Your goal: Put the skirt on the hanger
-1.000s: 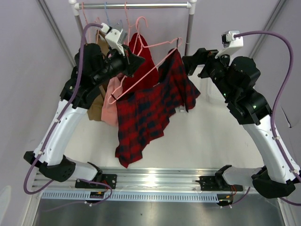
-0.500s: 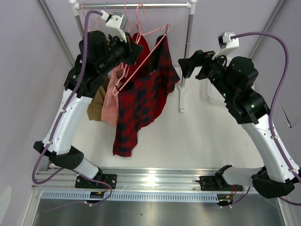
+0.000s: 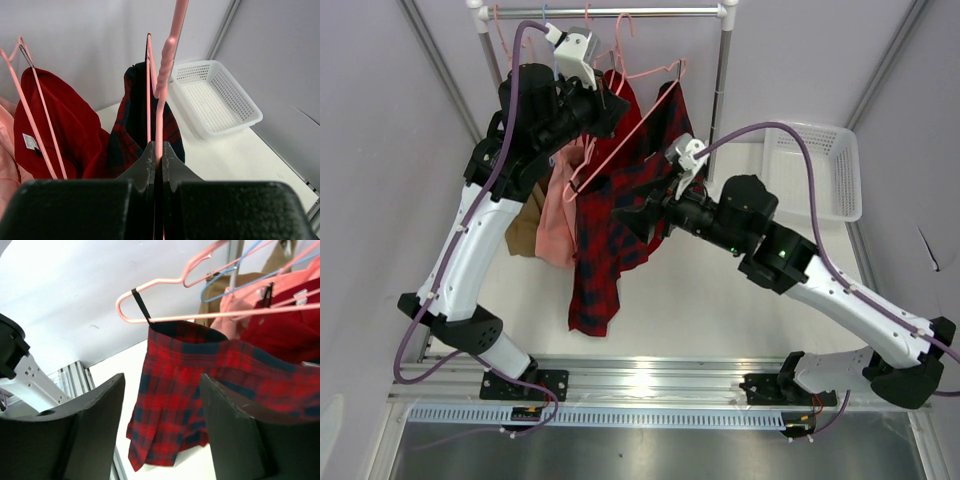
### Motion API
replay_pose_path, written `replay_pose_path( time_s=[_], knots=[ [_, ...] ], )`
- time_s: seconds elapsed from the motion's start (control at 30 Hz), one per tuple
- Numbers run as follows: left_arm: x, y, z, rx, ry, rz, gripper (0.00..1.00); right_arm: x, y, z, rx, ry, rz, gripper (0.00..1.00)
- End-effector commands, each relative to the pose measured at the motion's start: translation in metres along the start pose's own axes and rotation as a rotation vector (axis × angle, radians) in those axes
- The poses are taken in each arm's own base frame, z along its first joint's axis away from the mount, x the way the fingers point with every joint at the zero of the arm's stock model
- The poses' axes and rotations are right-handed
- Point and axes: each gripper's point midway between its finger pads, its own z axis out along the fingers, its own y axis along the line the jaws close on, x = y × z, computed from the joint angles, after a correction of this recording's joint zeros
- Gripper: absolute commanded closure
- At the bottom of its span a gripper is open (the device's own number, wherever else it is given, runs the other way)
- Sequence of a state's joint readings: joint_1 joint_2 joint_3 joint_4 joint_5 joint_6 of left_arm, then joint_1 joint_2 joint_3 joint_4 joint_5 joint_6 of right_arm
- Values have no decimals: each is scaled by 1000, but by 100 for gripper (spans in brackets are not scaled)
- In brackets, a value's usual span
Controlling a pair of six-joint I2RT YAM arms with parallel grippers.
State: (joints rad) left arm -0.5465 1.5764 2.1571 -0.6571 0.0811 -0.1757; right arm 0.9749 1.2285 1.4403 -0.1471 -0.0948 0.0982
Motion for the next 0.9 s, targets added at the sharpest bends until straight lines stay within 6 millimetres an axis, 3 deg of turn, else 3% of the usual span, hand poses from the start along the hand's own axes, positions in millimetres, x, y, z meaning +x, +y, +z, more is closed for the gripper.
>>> replay_pose_path(
  time_s=[0.0, 0.17, 0.37, 0.87],
  knots=[
    [-54, -11, -18, 31, -170, 7, 100, -28, 6, 20, -22, -139, -66, 35],
    [-52, -11, -15, 38, -164, 5, 100, -29, 22, 41, -66, -176, -82, 39],
    [-51, -13, -13, 45, -159, 5, 100, -30, 24, 62, -30, -205, -88, 49],
    [-50, -12, -14, 45, -150, 23, 100, -43, 22, 76, 14, -261, -110, 57]
  ],
)
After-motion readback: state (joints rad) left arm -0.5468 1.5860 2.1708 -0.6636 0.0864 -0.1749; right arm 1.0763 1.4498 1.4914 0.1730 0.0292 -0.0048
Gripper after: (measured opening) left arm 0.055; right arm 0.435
